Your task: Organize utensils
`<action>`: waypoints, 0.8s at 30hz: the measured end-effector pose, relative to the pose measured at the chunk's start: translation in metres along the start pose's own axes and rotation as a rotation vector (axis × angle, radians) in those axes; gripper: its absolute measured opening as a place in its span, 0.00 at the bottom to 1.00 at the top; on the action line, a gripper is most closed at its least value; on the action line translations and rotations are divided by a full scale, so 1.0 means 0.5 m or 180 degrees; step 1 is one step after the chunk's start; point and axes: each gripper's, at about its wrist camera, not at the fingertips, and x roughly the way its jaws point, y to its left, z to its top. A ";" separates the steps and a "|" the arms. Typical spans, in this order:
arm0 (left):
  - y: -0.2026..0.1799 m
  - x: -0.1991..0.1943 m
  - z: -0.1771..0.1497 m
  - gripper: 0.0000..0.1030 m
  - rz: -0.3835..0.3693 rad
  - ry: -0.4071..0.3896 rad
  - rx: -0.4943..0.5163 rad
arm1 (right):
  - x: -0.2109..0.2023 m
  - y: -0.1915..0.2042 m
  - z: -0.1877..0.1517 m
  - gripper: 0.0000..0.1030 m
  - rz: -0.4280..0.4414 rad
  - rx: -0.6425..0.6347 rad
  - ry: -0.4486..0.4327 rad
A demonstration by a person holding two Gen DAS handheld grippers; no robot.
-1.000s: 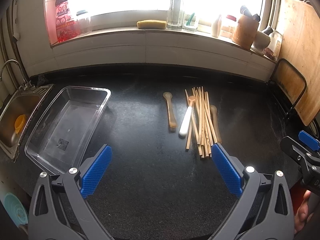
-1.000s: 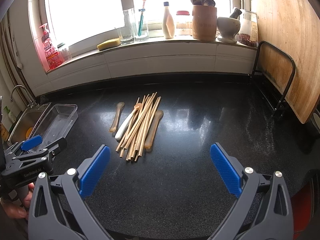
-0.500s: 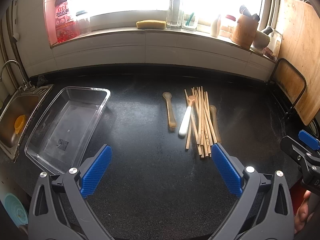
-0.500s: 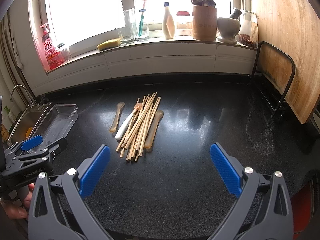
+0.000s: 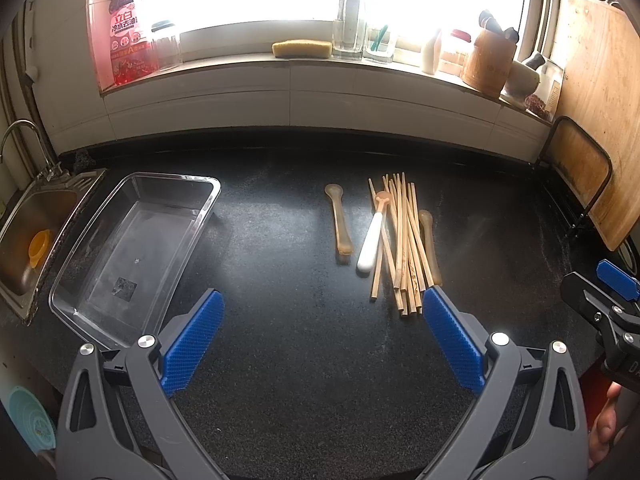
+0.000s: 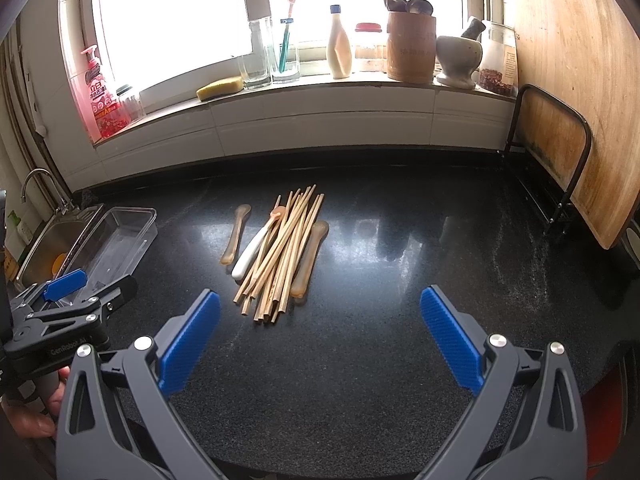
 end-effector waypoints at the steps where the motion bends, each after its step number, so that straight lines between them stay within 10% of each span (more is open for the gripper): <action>1: 0.000 0.000 0.000 0.94 0.0004 0.0001 0.0000 | 0.001 0.000 0.000 0.94 -0.0004 -0.0003 0.0001; 24: -0.006 0.083 0.014 0.94 0.0016 0.0185 0.0067 | 0.075 -0.017 0.015 0.94 -0.0063 0.0013 0.0140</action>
